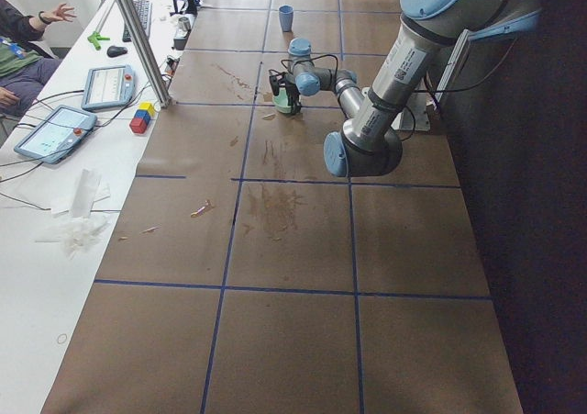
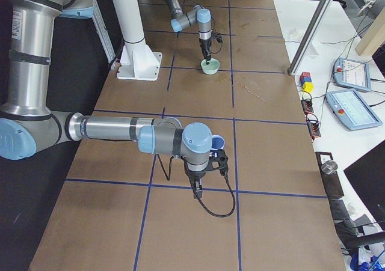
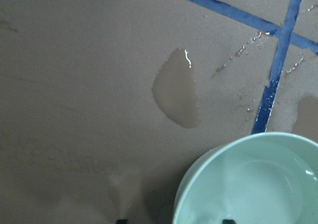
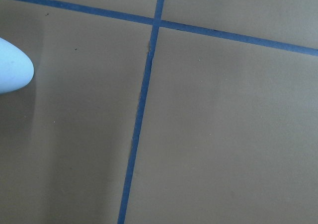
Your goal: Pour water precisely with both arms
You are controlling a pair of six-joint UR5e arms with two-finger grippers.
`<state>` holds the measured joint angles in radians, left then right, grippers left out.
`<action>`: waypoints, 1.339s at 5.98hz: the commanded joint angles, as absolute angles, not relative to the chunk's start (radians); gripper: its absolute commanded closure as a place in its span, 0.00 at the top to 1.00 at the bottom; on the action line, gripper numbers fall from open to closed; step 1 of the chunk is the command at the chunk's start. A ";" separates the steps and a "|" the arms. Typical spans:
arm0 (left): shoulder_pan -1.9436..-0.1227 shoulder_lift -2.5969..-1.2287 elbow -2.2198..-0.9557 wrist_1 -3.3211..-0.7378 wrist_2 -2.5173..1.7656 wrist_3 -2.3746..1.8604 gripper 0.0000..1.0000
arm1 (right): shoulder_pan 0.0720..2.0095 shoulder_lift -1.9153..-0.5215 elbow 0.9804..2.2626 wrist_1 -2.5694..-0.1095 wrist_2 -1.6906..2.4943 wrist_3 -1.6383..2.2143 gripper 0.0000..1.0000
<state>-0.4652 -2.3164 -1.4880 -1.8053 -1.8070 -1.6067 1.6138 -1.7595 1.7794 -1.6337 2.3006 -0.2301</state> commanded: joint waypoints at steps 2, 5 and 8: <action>-0.466 -2.313 -1.489 -1.802 -1.809 -1.527 0.00 | 1.614 -1.759 1.779 -1.634 2.299 -0.230 1.00; -0.498 -2.307 -1.561 -1.792 -1.844 -1.523 0.00 | 1.612 -1.759 1.779 -1.634 2.301 -0.230 1.00; -0.697 -2.136 -1.751 -1.798 -2.114 -1.394 0.00 | 1.605 -1.759 1.778 -1.634 2.301 -0.230 1.00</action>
